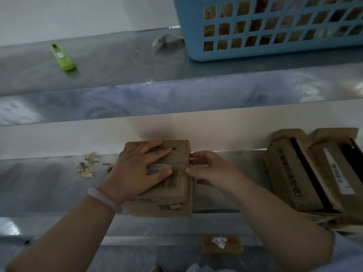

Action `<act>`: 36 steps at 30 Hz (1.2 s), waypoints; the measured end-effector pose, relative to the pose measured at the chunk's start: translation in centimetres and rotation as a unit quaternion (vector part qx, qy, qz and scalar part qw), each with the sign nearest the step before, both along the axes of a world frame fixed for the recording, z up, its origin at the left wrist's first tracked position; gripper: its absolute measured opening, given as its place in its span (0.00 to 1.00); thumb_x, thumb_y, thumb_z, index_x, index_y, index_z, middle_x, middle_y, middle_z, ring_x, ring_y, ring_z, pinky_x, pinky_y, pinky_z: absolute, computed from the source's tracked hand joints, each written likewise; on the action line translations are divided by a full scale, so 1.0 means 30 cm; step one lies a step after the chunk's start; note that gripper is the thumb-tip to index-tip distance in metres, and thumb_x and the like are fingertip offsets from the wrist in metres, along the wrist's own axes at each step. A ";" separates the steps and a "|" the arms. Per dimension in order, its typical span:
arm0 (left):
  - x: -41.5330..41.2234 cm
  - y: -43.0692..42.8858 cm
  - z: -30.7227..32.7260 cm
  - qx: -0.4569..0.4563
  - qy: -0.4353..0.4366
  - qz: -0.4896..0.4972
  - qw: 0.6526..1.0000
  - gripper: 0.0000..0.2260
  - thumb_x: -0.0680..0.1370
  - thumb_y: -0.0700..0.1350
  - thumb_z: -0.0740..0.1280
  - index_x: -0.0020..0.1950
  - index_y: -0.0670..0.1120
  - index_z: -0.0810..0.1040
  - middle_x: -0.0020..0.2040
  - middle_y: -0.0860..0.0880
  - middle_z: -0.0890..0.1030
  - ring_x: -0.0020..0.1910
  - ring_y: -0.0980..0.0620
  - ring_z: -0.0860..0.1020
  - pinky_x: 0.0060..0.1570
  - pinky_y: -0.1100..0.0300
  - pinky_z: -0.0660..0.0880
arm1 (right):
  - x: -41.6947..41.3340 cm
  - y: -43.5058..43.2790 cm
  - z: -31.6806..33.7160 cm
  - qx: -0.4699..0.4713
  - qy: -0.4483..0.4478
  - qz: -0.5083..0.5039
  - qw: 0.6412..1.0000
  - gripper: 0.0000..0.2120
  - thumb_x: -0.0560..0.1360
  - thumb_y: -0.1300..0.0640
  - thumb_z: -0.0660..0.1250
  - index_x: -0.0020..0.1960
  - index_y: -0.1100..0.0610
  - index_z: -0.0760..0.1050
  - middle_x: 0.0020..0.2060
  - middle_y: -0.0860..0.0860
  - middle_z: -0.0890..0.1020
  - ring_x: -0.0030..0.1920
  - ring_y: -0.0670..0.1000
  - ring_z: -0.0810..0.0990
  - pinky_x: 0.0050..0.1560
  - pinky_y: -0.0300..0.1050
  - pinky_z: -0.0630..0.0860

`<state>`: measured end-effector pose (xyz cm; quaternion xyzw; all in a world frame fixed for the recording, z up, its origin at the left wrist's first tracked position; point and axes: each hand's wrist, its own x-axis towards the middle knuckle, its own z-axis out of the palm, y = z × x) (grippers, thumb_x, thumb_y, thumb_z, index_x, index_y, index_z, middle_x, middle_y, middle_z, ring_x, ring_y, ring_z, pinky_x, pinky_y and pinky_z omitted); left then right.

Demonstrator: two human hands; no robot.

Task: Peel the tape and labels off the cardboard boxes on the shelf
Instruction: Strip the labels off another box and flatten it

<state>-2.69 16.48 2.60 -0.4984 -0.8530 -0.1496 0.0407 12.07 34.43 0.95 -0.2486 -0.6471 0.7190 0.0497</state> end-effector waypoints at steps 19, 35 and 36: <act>-0.072 -0.248 0.015 0.090 -0.331 0.066 0.937 0.29 0.69 0.63 0.70 0.69 0.63 0.67 0.73 0.68 0.56 0.69 0.74 0.57 0.58 0.77 0.67 | 0.018 -0.015 0.020 -0.107 -0.009 -0.019 0.994 0.16 0.75 0.66 0.67 0.57 0.50 0.77 0.48 0.44 0.85 0.47 0.44 0.84 0.40 0.44 0.81; -0.001 -0.247 0.031 0.025 -0.066 0.147 0.987 0.27 0.73 0.65 0.54 0.64 0.53 0.78 0.66 0.54 0.76 0.60 0.50 0.78 0.61 0.54 0.74 | 0.002 -0.057 0.002 -0.061 -0.006 -0.069 0.996 0.17 0.75 0.63 0.69 0.60 0.48 0.76 0.56 0.45 0.83 0.53 0.47 0.82 0.50 0.50 0.80; 0.002 -0.240 0.037 0.020 -0.049 0.153 0.987 0.29 0.73 0.65 0.52 0.64 0.52 0.78 0.66 0.53 0.77 0.61 0.50 0.78 0.61 0.55 0.73 | 0.005 -0.061 0.001 -0.055 -0.002 -0.069 0.996 0.17 0.75 0.63 0.69 0.60 0.47 0.76 0.56 0.45 0.83 0.54 0.47 0.82 0.54 0.50 0.79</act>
